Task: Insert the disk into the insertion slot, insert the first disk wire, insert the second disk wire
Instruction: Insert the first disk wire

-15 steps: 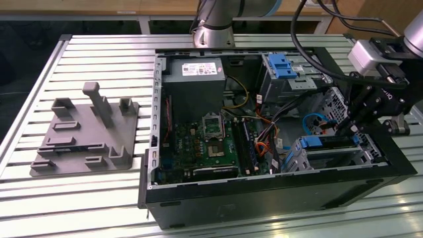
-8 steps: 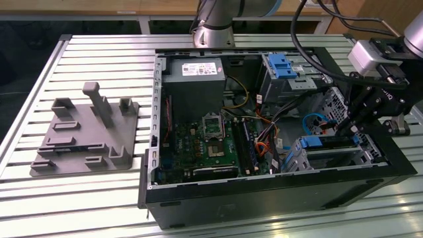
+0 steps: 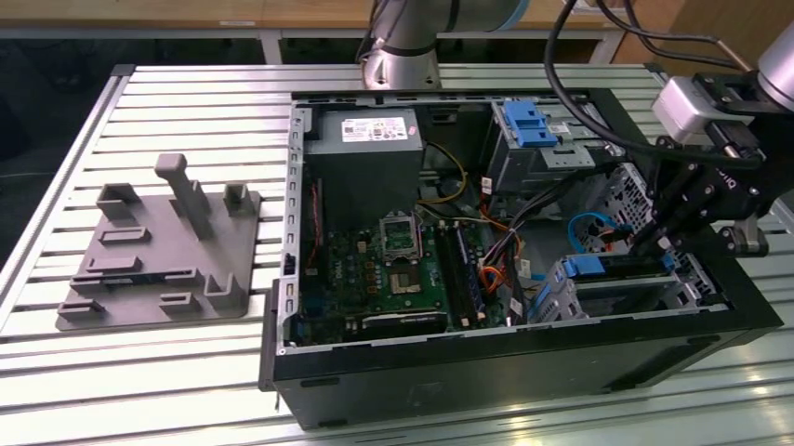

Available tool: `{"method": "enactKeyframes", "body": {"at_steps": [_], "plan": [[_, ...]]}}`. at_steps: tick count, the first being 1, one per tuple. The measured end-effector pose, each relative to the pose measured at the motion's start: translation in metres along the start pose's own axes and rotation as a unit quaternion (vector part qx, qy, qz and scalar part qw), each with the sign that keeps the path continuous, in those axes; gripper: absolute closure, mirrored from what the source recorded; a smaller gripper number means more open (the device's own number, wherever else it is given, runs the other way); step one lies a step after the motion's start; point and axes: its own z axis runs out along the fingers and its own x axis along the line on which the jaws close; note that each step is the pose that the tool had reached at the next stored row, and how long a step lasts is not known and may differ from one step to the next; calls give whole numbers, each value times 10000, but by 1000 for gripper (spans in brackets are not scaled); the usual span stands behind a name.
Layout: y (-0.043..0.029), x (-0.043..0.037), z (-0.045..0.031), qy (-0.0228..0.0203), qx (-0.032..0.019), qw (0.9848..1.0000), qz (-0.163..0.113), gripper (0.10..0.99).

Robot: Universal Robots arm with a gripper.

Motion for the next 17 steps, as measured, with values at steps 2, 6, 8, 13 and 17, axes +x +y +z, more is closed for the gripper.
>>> {"method": "enactKeyframes", "body": {"at_steps": [2,6,8,13,17], "plan": [[-2,1,12,1,-7,10000,-3,925],[-7,1,18,1,-13,10000,-7,925],[-9,1,20,2,-17,10000,-9,925],[-13,1,31,3,-29,10000,-18,925],[-17,1,37,4,-34,10000,-24,925]]}}
